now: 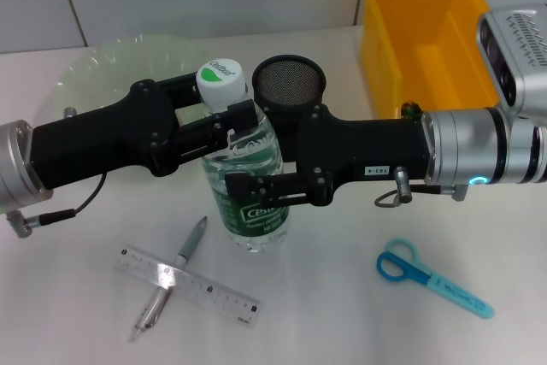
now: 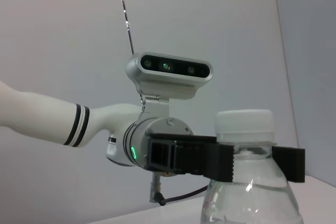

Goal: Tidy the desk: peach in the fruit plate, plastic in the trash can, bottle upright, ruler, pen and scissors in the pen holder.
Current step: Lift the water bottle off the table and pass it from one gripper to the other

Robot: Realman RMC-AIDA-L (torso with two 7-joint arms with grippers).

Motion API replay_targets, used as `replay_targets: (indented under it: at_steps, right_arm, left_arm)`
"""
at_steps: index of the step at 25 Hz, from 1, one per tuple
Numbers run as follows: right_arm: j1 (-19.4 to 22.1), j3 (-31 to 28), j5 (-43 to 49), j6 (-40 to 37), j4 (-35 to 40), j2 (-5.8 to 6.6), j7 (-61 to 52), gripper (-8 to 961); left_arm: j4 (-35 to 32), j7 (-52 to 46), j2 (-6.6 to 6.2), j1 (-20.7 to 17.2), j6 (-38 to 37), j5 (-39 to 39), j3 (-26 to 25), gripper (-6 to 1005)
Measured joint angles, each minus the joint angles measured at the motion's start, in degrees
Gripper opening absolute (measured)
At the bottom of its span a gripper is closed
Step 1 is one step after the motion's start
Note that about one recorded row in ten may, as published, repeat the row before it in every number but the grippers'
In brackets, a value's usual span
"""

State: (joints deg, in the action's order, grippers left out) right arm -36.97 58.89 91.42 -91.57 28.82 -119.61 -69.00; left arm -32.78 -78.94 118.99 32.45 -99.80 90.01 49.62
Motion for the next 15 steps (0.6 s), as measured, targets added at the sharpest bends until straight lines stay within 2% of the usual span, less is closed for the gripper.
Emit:
replay_targets:
  at_steps: [15]
  right_arm:
    - [-0.2, 0.0, -0.8, 0.3, -1.4, 0.09, 0.4, 747]
  left_arm:
    - [0.0, -0.2, 0.1, 0.1, 0.2, 0.1, 0.4, 509]
